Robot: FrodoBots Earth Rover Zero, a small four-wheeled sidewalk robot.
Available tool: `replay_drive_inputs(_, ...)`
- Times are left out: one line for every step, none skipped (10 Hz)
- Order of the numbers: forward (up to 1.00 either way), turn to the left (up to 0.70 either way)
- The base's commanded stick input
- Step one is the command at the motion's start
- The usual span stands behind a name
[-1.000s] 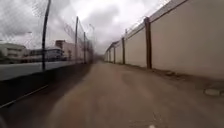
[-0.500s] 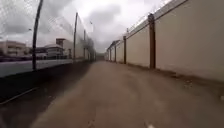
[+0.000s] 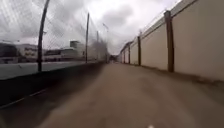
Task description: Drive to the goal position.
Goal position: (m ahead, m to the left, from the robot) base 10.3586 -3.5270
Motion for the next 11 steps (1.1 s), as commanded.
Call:
replay_drive_inputs(0.70, 0.00)
replay_drive_inputs(0.70, 0.00)
replay_drive_inputs(0.70, 0.00)
replay_drive_inputs(0.70, 0.00)
replay_drive_inputs(0.70, 0.00)
replay_drive_inputs(0.70, 0.00)
replay_drive_inputs(0.70, 0.00)
replay_drive_inputs(0.70, 0.00)
replay_drive_inputs(0.70, -0.35)
replay_drive_inputs(0.70, -0.35)
replay_drive_inputs(0.70, -0.23)
